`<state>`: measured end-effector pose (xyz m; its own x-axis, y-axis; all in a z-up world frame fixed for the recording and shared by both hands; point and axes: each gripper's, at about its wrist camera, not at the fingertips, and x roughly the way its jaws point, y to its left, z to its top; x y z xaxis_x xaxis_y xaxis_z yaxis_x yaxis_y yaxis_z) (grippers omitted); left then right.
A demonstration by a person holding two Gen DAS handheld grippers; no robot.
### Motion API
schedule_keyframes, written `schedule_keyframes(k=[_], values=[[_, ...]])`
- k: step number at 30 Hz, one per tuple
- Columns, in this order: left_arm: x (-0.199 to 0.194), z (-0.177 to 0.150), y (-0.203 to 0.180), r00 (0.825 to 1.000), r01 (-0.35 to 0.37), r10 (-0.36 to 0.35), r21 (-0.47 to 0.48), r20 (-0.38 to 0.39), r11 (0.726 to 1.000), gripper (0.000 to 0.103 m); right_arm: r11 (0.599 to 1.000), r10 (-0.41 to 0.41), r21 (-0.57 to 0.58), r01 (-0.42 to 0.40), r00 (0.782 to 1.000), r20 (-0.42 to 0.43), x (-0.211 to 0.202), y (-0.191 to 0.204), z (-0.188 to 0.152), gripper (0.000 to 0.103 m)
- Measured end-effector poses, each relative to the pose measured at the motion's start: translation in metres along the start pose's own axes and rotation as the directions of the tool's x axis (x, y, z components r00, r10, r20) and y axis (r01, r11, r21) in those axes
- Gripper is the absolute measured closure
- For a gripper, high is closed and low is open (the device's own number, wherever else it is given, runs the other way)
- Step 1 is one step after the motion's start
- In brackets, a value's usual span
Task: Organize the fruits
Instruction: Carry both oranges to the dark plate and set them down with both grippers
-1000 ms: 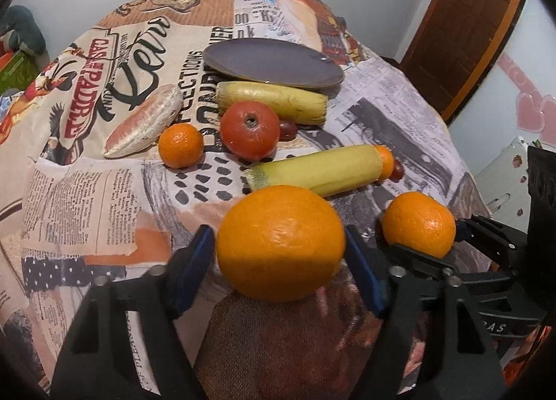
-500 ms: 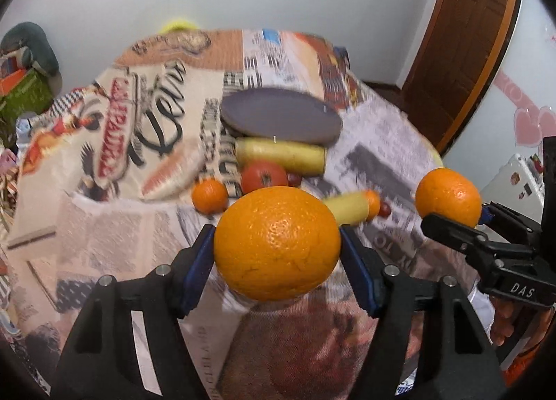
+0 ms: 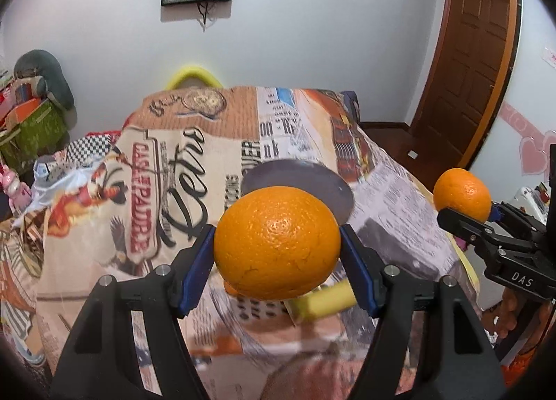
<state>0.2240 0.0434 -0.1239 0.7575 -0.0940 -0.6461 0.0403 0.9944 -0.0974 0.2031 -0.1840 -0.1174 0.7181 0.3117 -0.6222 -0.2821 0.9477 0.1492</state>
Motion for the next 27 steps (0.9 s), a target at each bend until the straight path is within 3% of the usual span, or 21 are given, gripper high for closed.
schedule_keyframes(k=[6,12,27], values=[[0.017,0.025,0.008,1.000,0.005,-0.004,-0.017,0.011,1.000,0.034,1.000,-0.020,-0.005,0.020,1.000,0.015,0.017,-0.008,0.017,0.040],[0.041,0.046,0.015,0.999,-0.034,0.034,-0.003,0.020,0.999,0.034,0.999,-0.040,-0.021,0.040,0.999,0.005,0.041,-0.015,0.031,0.040],[0.120,0.074,0.022,0.997,-0.063,0.064,0.029,-0.034,0.998,0.034,0.997,-0.050,-0.065,0.047,0.998,-0.048,0.121,-0.026,0.054,0.040]])
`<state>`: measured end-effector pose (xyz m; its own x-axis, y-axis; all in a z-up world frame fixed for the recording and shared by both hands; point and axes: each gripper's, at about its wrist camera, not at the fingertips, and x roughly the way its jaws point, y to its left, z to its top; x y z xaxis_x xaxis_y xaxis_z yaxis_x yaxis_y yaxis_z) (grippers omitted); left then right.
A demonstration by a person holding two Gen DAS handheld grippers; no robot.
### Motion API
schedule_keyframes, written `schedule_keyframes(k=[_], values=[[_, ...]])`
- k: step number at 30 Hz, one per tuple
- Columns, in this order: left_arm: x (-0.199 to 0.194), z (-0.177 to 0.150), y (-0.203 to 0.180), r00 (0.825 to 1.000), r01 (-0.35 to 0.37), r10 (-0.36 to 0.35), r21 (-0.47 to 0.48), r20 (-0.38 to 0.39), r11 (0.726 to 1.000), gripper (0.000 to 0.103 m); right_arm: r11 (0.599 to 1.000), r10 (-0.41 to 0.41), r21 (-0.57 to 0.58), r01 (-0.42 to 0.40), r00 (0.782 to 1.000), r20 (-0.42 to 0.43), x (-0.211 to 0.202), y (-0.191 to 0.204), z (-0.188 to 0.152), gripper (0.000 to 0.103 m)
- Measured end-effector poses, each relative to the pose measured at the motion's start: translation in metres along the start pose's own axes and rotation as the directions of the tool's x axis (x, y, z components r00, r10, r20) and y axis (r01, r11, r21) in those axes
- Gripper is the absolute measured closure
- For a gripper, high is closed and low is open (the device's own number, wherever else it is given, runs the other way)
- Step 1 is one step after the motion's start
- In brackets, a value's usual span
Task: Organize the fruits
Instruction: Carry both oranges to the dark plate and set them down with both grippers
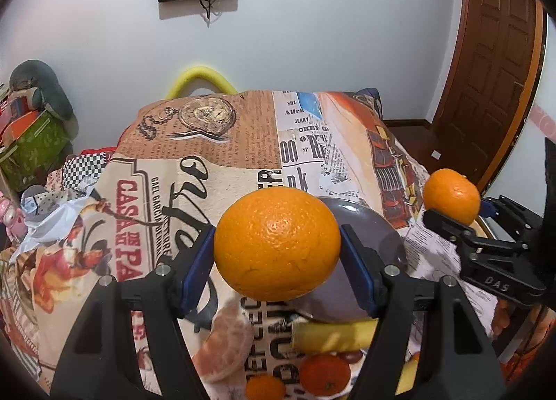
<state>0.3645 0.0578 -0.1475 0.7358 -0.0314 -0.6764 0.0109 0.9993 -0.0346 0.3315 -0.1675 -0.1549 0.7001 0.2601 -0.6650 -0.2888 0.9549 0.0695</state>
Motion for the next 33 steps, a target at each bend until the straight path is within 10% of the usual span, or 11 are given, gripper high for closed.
schedule_keyframes(k=[33], values=[[0.122,-0.020,-0.017,0.970,0.015,-0.008,0.027,-0.242,1.000,0.033,0.993,0.033,-0.099,-0.059,0.968,-0.248,0.115,0.001,-0.014,0.036]])
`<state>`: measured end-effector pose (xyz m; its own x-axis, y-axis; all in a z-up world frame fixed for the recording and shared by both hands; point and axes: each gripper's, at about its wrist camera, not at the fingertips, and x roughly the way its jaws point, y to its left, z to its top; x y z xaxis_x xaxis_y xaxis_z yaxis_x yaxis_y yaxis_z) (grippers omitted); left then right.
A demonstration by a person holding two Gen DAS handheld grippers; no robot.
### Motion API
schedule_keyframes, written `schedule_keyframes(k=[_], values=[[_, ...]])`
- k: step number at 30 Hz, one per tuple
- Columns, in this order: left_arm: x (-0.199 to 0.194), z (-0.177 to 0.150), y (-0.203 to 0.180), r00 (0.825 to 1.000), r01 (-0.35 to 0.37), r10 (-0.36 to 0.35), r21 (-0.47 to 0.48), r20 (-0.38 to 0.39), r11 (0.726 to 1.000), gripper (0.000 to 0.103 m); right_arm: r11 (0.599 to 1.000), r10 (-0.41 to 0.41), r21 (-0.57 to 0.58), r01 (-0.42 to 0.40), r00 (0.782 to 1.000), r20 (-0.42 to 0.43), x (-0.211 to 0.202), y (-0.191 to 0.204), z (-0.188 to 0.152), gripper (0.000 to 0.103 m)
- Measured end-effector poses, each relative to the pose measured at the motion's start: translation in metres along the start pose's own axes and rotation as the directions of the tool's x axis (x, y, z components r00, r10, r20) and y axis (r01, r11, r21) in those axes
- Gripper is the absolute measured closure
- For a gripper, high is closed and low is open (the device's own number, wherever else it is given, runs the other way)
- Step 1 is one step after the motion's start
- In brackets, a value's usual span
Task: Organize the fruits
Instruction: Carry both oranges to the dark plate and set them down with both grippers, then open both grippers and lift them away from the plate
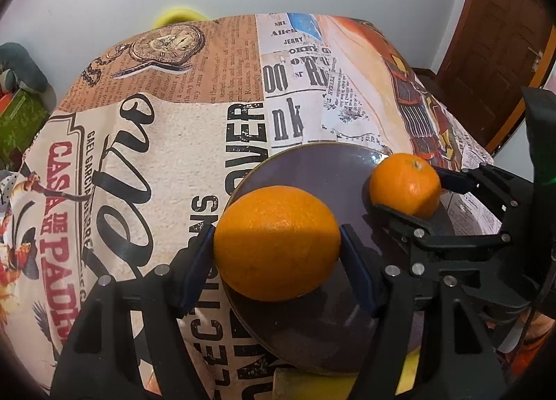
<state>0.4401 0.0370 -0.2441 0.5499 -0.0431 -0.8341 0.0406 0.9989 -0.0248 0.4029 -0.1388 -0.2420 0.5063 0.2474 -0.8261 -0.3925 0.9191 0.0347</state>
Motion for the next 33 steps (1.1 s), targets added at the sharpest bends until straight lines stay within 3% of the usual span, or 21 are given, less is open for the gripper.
schedule_keyframes(k=[8,10,12,19,25,33], values=[[-0.014,-0.006,0.002,1.000,0.007,-0.007,-0.017,-0.004,1.000,0.033,1.000,-0.010,0.012,0.010,0.999,0.045,-0.028,0.001,-0.004,0.029],[-0.026,-0.008,0.001,1.000,0.014,-0.014,-0.021,0.025,1.000,0.027,1.000,-0.015,0.012,0.014,0.998,0.057,-0.039,0.003,-0.006,0.029],[-0.041,-0.009,-0.001,0.997,0.002,0.000,-0.019,0.075,1.000,0.015,1.000,-0.019,0.010,0.019,0.997,0.070,-0.050,0.004,-0.008,0.029],[-0.089,-0.023,-0.001,0.991,-0.025,0.022,0.015,0.134,1.000,0.014,0.999,-0.033,-0.008,0.034,0.993,0.116,-0.092,0.015,-0.024,0.026],[-0.113,-0.055,0.008,0.992,-0.059,0.056,0.020,0.114,0.998,0.014,0.999,-0.042,-0.022,0.045,0.990,0.131,-0.121,0.027,-0.051,0.023],[-0.122,-0.115,0.016,0.997,-0.064,0.064,0.014,0.048,0.998,0.014,0.998,-0.062,-0.020,0.064,0.995,0.072,-0.135,0.032,-0.098,0.023]])
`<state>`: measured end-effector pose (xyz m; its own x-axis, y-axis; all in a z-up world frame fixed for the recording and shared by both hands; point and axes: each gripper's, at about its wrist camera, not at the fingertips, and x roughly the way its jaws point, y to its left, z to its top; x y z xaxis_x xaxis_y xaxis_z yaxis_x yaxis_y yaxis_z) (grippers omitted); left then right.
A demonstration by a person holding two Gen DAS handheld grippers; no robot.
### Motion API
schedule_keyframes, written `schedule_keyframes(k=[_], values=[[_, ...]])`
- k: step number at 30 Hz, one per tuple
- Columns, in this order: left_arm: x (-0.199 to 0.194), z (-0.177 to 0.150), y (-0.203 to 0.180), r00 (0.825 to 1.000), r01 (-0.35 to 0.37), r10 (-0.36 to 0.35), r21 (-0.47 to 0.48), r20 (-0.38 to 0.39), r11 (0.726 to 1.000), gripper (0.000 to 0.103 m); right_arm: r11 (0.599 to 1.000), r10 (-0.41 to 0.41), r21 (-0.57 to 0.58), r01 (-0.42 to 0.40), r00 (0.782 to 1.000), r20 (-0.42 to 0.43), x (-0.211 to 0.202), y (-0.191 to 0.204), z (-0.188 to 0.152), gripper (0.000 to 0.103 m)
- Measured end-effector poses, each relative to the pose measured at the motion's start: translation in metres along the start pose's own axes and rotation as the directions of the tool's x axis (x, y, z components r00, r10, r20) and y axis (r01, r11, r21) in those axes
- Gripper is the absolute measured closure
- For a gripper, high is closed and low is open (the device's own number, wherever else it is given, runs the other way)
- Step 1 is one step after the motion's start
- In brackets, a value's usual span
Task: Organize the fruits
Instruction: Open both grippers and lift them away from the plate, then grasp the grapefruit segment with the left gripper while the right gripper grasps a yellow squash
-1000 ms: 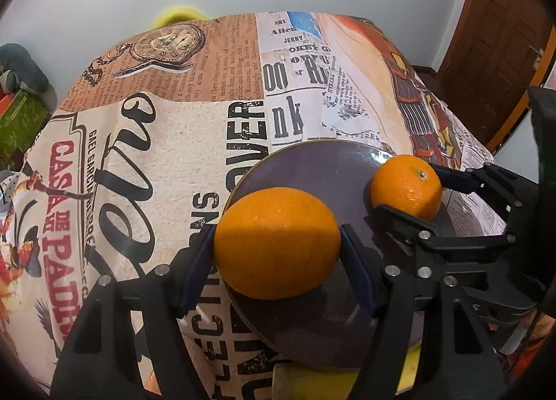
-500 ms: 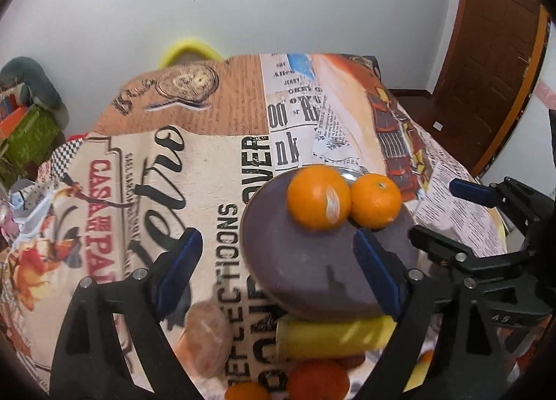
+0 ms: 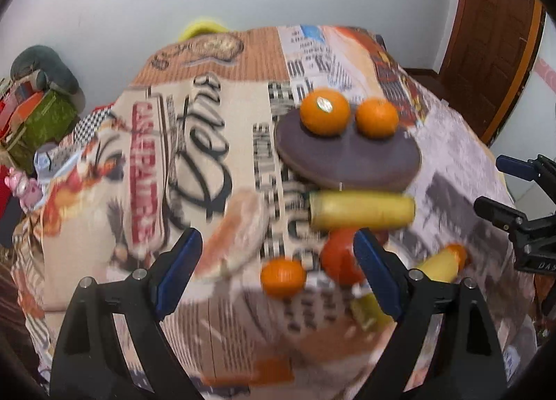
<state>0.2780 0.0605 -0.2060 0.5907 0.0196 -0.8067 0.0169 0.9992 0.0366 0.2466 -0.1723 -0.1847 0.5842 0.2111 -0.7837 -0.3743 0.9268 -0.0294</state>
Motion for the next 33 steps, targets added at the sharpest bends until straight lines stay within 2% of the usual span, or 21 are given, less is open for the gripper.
schedule_keyframes(k=[7,14,18,20,23,26,29,33], values=[[0.003,-0.040,-0.003,0.998,0.033,-0.035,-0.040,-0.053,0.999,0.014,0.999,0.001,0.034,0.002,0.997,-0.080,0.008,0.004,-0.037,0.023],[0.004,-0.072,-0.005,0.994,0.048,-0.052,-0.043,-0.095,0.998,0.014,1.000,-0.025,0.001,0.025,0.996,-0.084,0.013,0.020,-0.042,0.023],[0.011,-0.076,-0.007,0.992,0.053,-0.060,-0.063,-0.115,0.997,0.014,1.000,-0.028,0.004,0.028,0.996,-0.089,0.010,0.023,-0.043,0.023],[0.013,-0.075,-0.007,0.992,0.052,-0.059,-0.068,-0.112,0.996,0.012,1.000,0.005,0.009,-0.004,0.995,-0.099,0.009,0.028,-0.046,0.023],[0.016,-0.071,-0.002,0.991,0.063,-0.073,-0.095,-0.111,0.993,0.011,0.996,0.094,0.005,-0.094,0.988,-0.120,0.008,0.041,-0.048,0.024],[0.011,-0.070,0.004,0.993,0.054,-0.065,-0.107,-0.097,0.993,0.011,0.997,0.044,-0.055,-0.049,0.995,-0.091,0.001,0.055,-0.045,0.023],[0.001,-0.074,0.013,0.996,0.041,-0.050,-0.106,-0.077,0.994,0.011,0.993,0.078,-0.079,-0.084,0.995,-0.069,-0.008,0.062,-0.036,0.023],[-0.010,-0.082,0.029,0.998,0.008,-0.014,-0.105,-0.063,0.994,0.011,0.986,0.077,-0.140,-0.086,0.995,-0.070,-0.002,0.078,-0.025,0.023]])
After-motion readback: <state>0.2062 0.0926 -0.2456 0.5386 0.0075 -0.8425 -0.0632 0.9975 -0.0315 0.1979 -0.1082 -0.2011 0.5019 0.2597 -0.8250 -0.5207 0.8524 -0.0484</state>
